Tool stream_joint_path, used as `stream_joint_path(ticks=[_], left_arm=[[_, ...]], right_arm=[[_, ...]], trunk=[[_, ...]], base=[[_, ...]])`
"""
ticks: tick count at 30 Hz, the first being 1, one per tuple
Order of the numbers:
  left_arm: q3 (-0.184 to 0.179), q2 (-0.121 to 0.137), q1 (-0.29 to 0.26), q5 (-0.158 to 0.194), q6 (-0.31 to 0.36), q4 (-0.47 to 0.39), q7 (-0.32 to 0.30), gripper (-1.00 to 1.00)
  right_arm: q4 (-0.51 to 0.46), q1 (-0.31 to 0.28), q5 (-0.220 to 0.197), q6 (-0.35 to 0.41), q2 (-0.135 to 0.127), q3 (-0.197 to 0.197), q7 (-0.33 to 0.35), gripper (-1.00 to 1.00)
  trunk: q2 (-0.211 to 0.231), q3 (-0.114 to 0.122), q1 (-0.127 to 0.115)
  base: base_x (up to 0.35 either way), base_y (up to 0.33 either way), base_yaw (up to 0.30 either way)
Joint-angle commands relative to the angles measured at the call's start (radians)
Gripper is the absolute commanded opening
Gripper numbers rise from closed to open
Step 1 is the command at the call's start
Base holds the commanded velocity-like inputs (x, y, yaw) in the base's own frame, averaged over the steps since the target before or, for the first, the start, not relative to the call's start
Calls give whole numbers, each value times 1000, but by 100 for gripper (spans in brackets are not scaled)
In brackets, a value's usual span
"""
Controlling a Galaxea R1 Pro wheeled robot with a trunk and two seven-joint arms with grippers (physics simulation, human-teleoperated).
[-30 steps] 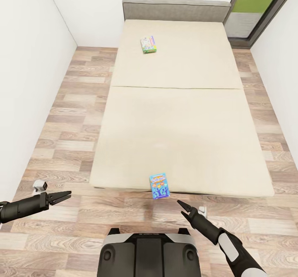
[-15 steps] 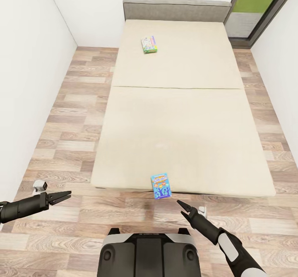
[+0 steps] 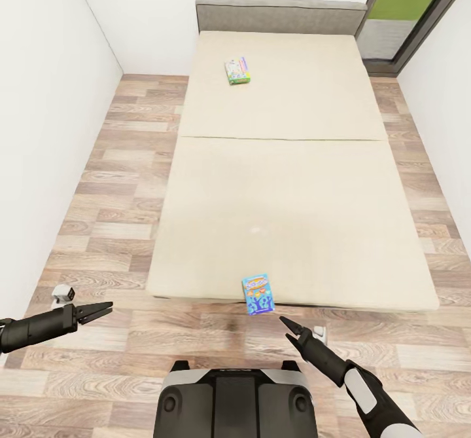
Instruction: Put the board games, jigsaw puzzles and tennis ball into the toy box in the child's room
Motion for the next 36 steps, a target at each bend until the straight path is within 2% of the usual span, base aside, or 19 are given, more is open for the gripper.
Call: stream_joint_path(ticks=[1,23,36], left_arm=[[0,0,0,-1,11,0,-4,100],[3,0,0,7,12,-2,-4,100],[1,0,0,7,14,-2,-4,100]], right_arm=[[0,0,-6,5,0,-2,1,100],[-2,-40,-7,-17,-2,-2,1,100],[-1,-55,-4,-35,0,-2,1,100]], trunk=[[-1,-1,1],[-1,-1,1],[-71,-32,39]], base=[[0,15,0],[0,3,0],[0,0,0]])
